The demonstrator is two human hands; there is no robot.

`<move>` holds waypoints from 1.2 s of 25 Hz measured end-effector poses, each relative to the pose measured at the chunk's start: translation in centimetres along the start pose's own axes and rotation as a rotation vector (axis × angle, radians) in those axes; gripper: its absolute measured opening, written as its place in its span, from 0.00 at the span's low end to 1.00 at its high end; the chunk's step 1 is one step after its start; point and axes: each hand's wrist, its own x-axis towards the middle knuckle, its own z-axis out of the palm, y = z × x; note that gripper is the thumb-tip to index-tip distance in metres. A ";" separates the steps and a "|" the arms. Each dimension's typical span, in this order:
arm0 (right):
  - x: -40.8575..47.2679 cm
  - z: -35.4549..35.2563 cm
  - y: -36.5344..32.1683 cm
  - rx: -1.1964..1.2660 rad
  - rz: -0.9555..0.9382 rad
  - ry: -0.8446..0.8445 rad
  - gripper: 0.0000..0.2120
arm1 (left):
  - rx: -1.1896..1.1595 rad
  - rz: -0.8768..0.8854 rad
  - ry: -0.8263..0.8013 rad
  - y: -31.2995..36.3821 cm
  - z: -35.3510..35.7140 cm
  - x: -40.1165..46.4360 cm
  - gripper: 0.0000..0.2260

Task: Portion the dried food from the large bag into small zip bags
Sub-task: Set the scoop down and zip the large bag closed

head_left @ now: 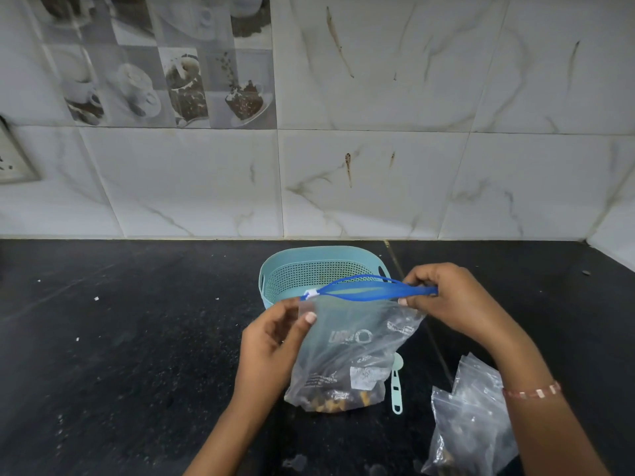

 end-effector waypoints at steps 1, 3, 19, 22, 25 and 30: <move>-0.2 -0.3 -0.5 -0.015 -0.007 -0.031 0.07 | -0.002 0.018 0.016 0.6 0.1 0.3 0.04; -0.5 -0.8 -1.6 -0.102 -0.060 -0.067 0.17 | -0.019 0.010 0.051 1.3 0.3 0.8 0.03; 1.3 5.2 -6.0 0.009 -0.543 0.189 0.10 | 0.105 0.080 0.115 1.9 0.5 1.7 0.09; 1.2 4.2 -3.6 -0.012 -0.482 0.208 0.08 | 0.032 0.035 0.179 1.8 0.1 2.1 0.08; 0.8 3.2 -0.9 0.015 -0.398 0.228 0.03 | 0.002 0.020 0.210 1.6 -0.4 2.4 0.09; 0.5 2.6 1.4 0.117 -0.274 0.247 0.04 | -0.073 -0.020 0.208 0.8 -0.7 2.2 0.09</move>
